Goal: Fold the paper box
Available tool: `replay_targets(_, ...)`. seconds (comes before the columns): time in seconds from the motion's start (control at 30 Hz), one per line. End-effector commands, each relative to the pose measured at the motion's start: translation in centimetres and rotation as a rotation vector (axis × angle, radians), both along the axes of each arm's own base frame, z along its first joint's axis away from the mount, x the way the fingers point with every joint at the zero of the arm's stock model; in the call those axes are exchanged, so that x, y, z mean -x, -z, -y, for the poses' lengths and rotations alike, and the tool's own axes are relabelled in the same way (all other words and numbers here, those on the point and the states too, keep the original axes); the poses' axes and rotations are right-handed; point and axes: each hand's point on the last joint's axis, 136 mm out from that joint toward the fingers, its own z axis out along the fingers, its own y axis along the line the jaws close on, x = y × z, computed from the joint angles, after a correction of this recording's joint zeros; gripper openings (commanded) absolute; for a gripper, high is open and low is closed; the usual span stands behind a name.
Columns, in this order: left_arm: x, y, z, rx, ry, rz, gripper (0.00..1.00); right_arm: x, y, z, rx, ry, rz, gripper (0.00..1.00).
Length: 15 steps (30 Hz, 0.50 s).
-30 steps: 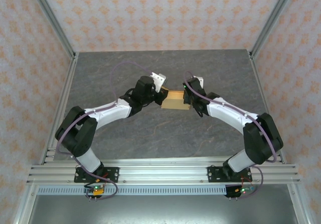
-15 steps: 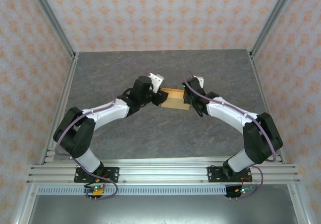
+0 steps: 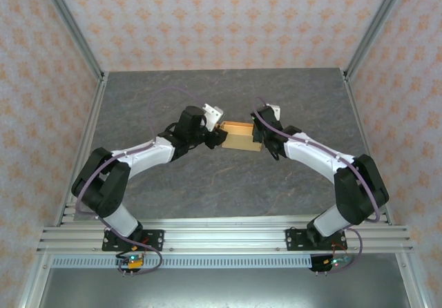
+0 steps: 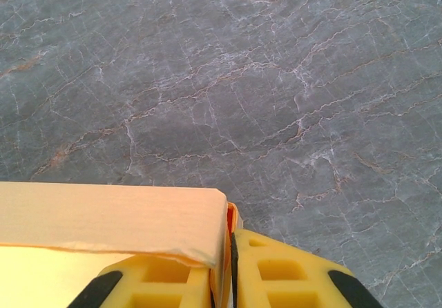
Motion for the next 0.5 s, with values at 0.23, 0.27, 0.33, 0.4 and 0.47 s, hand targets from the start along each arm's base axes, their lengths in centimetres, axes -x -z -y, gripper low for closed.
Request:
replay_targets(0.23, -0.9, -1.3, 1.8, 0.036, 0.085, 0.021, 0.02, 0.3, 0.2, 0.1, 0.009, 0.010, -0.030, 0.15)
replay_targets(0.27, -0.9, -1.4, 1.9, 0.045, 0.086, 0.016, 0.00, 0.3, 0.3, 0.1, 0.012, 0.009, -0.032, 0.15)
replay_targets(0.33, -0.9, -1.8, 2.0, 0.062, 0.082, 0.004, 0.00, 0.3, 0.4, 0.1, 0.014, 0.013, -0.036, 0.15)
replay_targets(0.4, -1.0, -2.1, 1.9, 0.075, 0.061, -0.013, 0.00, 0.3, 0.4, 0.1, 0.023, 0.018, -0.033, 0.15)
replay_targets(0.47, -1.0, -2.3, 2.0, 0.090, 0.047, -0.039, 0.00, 0.4, 0.3, 0.0, 0.043, 0.021, -0.020, 0.16)
